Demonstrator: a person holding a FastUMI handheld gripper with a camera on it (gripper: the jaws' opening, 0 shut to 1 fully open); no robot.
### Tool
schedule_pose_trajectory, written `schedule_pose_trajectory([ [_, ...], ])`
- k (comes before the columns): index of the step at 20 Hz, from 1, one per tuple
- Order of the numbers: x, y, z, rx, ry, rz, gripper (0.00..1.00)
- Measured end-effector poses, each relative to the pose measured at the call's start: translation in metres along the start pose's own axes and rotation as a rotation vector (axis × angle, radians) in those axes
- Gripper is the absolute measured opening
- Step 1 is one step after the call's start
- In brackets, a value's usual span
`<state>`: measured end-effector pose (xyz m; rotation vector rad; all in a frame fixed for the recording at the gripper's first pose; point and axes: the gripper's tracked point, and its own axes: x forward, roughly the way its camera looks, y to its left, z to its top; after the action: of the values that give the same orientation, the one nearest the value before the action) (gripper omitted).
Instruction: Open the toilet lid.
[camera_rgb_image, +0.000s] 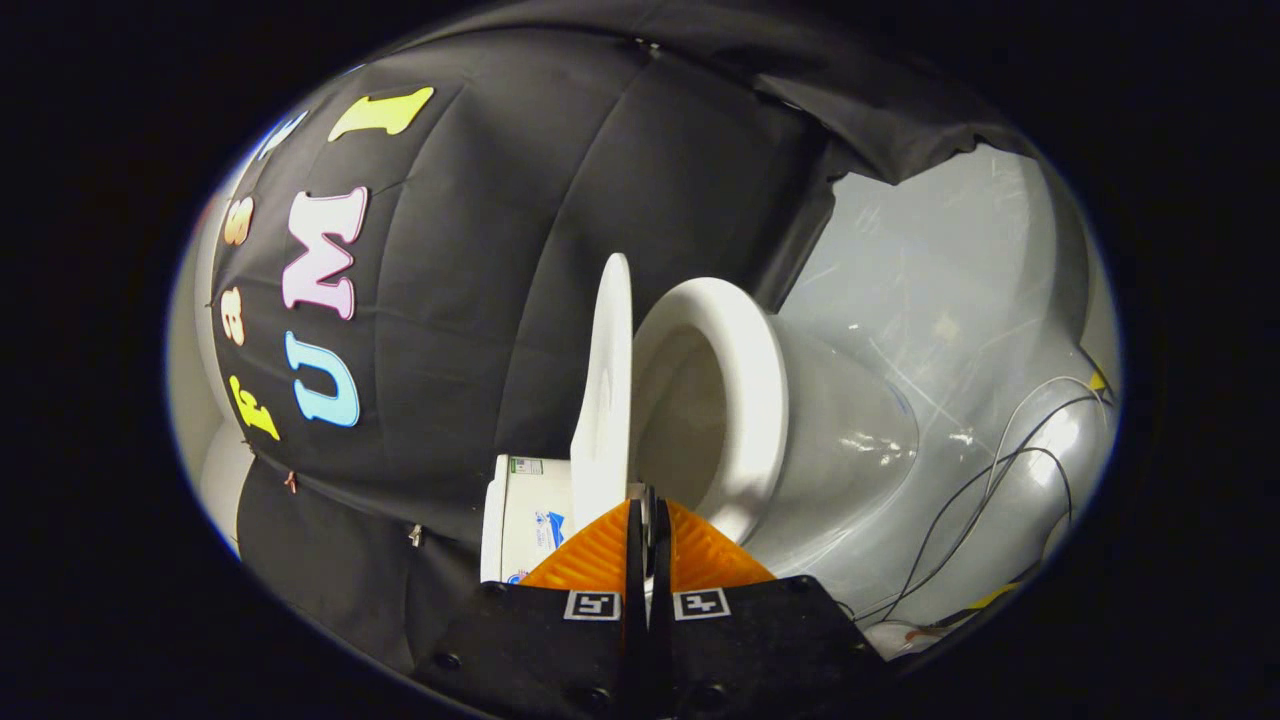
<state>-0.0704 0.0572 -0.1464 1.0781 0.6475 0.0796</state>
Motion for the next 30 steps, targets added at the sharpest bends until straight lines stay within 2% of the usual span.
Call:
schedule_pose_trajectory([
  [5, -0.004, 0.026, 0.001, -0.048, -0.007, 0.028, 0.05],
  [10, -0.004, 0.031, 0.0, -0.061, -0.012, 0.028, 0.05],
  [22, -0.007, 0.064, -0.004, -0.22, -0.046, -0.014, 0.05],
  [30, -0.011, 0.112, -0.011, -0.346, -0.078, -0.048, 0.05],
])
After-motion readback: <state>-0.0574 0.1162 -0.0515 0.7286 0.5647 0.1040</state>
